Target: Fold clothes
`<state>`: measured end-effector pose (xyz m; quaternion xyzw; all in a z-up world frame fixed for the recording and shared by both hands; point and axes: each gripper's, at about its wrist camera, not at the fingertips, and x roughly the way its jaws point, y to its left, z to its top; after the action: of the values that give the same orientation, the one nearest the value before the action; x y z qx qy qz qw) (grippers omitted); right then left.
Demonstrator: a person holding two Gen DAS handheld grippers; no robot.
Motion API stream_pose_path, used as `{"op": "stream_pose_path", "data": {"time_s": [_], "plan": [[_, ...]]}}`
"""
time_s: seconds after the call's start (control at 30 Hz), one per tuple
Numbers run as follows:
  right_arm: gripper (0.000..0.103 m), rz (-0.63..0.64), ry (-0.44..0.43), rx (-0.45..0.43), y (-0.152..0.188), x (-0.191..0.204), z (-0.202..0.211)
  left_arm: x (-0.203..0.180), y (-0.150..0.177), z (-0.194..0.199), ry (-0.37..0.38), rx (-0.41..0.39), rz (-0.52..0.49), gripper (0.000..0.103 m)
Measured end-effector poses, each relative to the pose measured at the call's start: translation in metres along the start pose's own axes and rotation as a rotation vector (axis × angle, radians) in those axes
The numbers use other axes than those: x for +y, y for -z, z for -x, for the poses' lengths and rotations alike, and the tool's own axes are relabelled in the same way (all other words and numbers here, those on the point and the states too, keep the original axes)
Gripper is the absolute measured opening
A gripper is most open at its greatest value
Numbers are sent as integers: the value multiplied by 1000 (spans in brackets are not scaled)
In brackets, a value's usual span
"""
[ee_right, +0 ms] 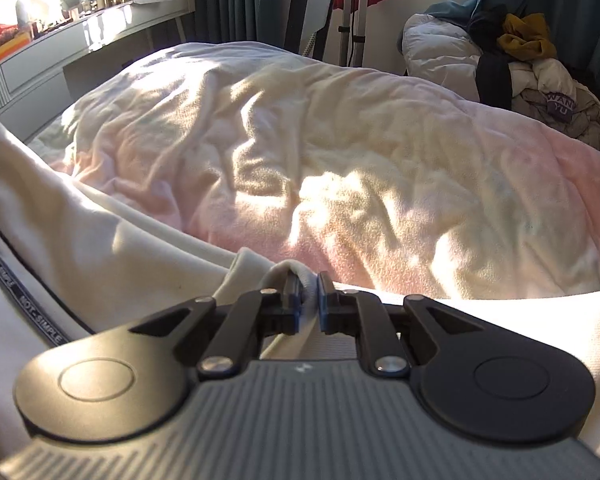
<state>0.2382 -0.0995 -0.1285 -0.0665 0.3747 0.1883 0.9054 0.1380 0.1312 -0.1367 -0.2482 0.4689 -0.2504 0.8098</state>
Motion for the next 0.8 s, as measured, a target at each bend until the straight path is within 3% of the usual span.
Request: {"op": "stream_pose_path", "data": {"time_s": [0.2,0.33,0.5,0.7,0.8], "plan": [[17,-51,-81,-96,-8,-19,58,-4,-1,5,22,-31,-21,18],[18,-81,-89,-154,4,-36,106,-6,-1,14,39,-68,-16,33],[20,-161,-65,-165,51,-55,151,-4,-4,32,79,-141,10,55],[25,-365,-96,-232,105,-86,177,-8,-8,40,73,-238,1,58],[25,-415,-107,-207,116,-86,174,-11,-14,32,64,-250,-15,56]]}}
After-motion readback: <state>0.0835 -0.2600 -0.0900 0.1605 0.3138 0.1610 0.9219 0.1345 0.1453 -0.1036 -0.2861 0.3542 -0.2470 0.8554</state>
